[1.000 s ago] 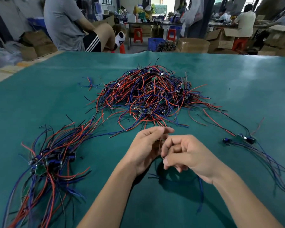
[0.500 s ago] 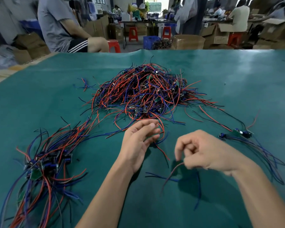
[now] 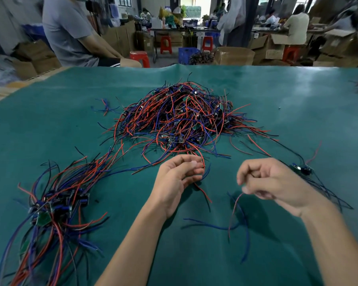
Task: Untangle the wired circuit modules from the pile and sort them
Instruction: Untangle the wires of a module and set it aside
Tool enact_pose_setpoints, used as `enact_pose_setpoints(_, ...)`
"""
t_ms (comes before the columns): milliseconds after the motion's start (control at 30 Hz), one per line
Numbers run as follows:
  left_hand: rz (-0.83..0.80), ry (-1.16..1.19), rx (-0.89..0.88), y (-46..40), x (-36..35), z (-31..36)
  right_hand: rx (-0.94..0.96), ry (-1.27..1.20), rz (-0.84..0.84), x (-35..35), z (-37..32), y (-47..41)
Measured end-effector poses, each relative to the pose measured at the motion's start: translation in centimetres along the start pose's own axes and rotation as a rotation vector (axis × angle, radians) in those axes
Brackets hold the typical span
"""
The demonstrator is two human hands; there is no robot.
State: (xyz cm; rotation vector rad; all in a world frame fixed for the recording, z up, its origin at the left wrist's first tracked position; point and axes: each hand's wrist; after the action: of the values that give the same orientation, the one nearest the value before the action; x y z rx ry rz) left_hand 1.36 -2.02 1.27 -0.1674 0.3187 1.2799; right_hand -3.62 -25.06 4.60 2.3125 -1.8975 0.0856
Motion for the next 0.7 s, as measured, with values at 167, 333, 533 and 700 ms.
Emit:
enact_pose_setpoints(167,-0.005,-0.022,-0.003,0.0,-0.1,0.0,0.212,0.677,0.45,-3.3,2.5,-3.3)
enact_pose_setpoints(333,-0.014,-0.035,-0.006,0.1,-0.1,0.0,0.088,1.118,0.365,-5.0,3.6,-5.5)
enact_pose_setpoints(533,0.001,-0.041,0.017,0.2,-0.3,0.2,0.111,1.083,0.395,-4.8,3.9,-5.8)
enact_pose_setpoints(700,0.016,-0.011,0.036,0.0,-0.4,0.3,0.444,0.547,0.558,-5.5,2.0,-4.2)
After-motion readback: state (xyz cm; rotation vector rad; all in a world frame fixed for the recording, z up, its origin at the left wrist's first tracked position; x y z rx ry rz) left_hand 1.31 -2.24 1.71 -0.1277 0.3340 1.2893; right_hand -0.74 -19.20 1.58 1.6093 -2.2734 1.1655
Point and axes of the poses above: each hand's wrist, its own y-axis away from the middle knuckle, its own x-axis out of the back of the hand, z = x × y, and after that the axes turned 8 degrees about -y, right-handed
